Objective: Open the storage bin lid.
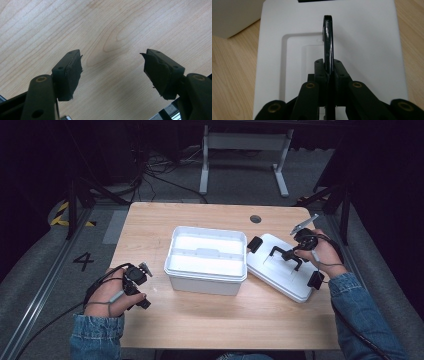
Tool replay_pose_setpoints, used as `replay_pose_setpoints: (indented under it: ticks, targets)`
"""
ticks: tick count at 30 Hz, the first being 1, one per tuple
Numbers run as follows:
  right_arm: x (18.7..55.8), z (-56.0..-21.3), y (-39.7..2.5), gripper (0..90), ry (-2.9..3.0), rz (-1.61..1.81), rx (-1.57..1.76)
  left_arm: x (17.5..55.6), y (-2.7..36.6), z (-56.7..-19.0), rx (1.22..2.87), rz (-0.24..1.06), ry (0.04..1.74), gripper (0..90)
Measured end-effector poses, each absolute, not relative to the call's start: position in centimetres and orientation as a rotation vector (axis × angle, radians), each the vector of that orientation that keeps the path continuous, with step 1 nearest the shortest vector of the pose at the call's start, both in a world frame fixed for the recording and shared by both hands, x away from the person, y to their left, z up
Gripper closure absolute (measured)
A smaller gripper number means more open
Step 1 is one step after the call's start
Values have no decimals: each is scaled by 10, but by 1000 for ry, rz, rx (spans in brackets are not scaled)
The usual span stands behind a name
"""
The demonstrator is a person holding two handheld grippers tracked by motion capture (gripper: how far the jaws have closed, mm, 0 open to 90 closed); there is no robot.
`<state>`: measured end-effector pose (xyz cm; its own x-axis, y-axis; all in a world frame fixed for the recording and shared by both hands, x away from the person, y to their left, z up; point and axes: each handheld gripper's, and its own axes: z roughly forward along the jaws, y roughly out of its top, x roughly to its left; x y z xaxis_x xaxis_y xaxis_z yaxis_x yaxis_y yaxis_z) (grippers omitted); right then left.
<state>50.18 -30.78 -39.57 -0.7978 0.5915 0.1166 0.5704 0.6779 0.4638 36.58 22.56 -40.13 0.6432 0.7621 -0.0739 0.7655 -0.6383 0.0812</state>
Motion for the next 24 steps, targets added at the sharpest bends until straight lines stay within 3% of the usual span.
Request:
replay_pose_setpoints:
  ticks: [20,24]
  targets:
    - [508,-416,-309,843,2851,805,1040,366,226,-401,2753,-53,1281,312]
    - [510,-417,-312,795,2827,779,1076,366,226,-401,2753,-48,1282,311]
